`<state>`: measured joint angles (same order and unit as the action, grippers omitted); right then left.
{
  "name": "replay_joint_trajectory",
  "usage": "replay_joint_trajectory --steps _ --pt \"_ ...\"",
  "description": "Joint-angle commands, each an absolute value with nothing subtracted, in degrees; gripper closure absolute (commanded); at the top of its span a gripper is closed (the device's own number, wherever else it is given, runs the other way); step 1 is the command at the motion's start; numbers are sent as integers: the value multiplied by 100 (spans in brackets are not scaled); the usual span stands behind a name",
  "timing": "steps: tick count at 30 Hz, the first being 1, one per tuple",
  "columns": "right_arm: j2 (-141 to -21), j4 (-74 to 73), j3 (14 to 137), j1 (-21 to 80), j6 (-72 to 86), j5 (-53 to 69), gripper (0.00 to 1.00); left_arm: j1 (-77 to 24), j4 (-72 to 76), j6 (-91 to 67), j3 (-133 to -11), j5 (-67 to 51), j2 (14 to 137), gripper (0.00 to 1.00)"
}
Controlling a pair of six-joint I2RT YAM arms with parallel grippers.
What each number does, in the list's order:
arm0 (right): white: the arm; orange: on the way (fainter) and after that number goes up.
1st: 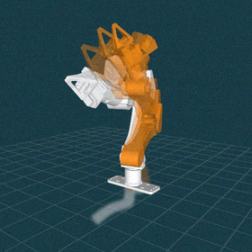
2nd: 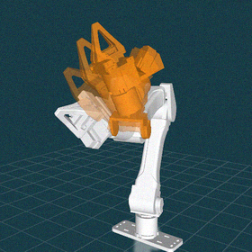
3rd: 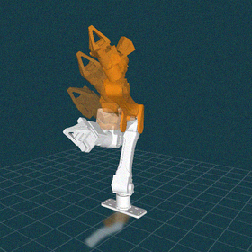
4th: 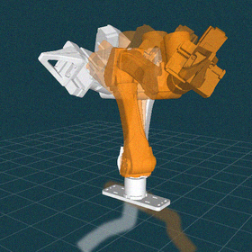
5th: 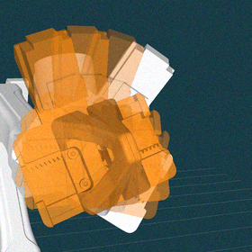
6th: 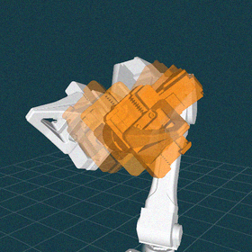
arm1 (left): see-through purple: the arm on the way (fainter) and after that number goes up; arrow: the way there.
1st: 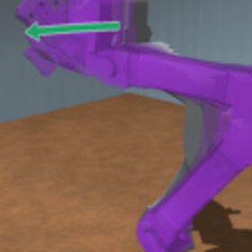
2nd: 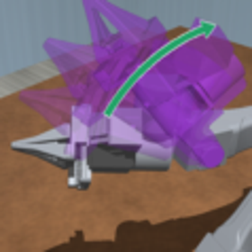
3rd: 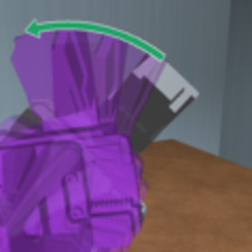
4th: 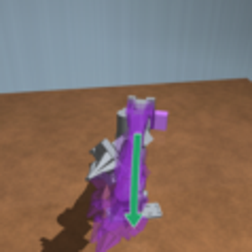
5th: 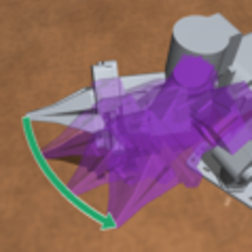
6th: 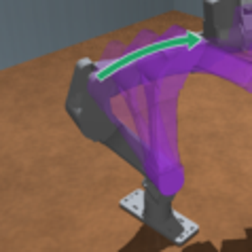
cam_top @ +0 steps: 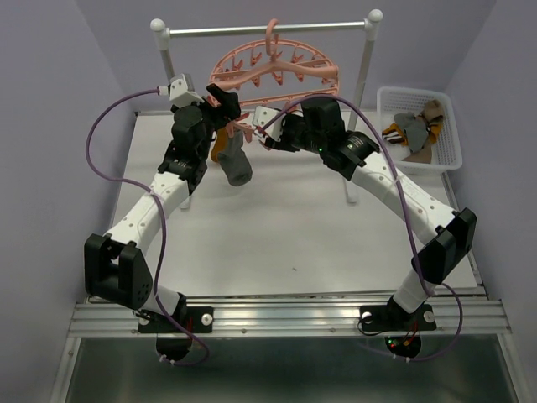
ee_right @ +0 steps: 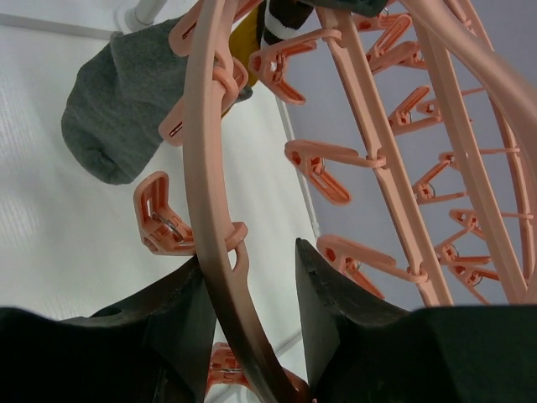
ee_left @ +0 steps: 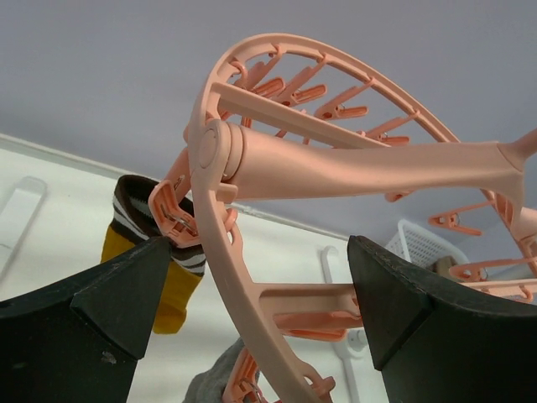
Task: Clip the socks to the hanger
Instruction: Open the clamp at the hanger.
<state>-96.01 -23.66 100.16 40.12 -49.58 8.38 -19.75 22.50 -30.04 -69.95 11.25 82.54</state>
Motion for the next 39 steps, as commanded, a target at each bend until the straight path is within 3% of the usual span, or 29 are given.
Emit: replay_joint_trajectory --steps 1,8,12,17,21,24,27,32,39 --pt "-9615 -2469 10415 3990 -4940 1072 55 -1934 2172 -2392 -7242 985 7683 1" --pt "-9826 -2680 10792 3990 -4667 1063 61 -1934 1688 -1785 -6339 932 6453 1" --pt "-9870 -2751 10881 3990 -4474 1134 61 -1934 1696 -1731 -5890 222 5802 1" --pt "-10010 -2760 11083 3990 -3904 897 59 -1942 2223 -1670 -5160 -1466 5370 1" --pt "-10020 -2768 10987 3990 -3709 686 43 -1960 2311 -1731 -4983 -1538 5370 1" --pt "-10046 -2839 10969 3990 -3700 528 39 -1960 2609 -1854 -4869 -1511 5518 1" --pt "-10055 -2935 10978 3990 -3744 536 38 -1960 2716 -2074 -4957 -1424 5809 1" --pt "-10090 -3006 11162 3990 -3551 659 40 -2039 2733 -2083 -5414 -1178 6617 11" --pt "-10028 -3067 11329 3990 -3314 527 30 -2048 2725 -1934 -5835 -476 7057 14"
